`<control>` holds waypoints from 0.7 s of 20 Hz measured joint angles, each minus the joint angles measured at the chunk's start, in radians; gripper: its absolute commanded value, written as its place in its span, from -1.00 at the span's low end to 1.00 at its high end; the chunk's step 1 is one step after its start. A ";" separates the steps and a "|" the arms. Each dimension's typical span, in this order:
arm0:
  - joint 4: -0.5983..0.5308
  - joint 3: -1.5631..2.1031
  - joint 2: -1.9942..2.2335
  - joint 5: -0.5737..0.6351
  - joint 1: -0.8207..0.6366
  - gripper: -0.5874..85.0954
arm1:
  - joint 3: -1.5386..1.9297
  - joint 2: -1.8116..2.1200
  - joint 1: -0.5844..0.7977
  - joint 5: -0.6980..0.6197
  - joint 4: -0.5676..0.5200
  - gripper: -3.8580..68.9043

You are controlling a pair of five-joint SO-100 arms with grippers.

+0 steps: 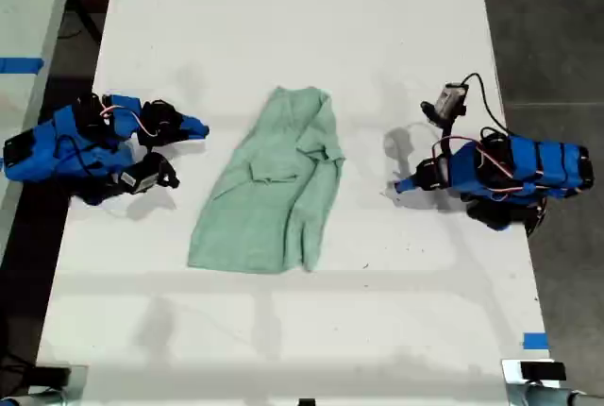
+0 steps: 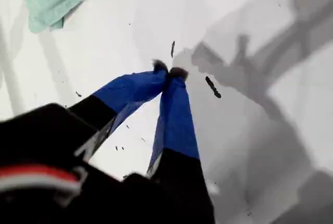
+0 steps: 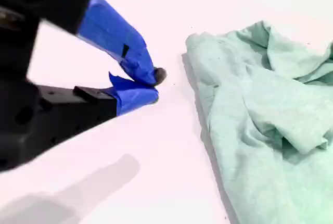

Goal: Fold t shirt

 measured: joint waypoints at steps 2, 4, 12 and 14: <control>0.000 0.000 0.000 0.000 0.000 -0.99 | 0.000 0.000 0.008 0.000 0.000 -0.86; 0.000 0.000 0.000 0.000 0.000 -0.99 | 0.000 0.000 0.014 0.000 0.000 -0.86; 0.000 0.000 0.000 0.000 0.000 -0.99 | 0.000 0.000 0.026 0.005 0.038 -0.86; 0.000 0.000 0.000 0.000 0.000 -0.99 | -0.003 -0.002 0.026 0.017 0.091 -0.86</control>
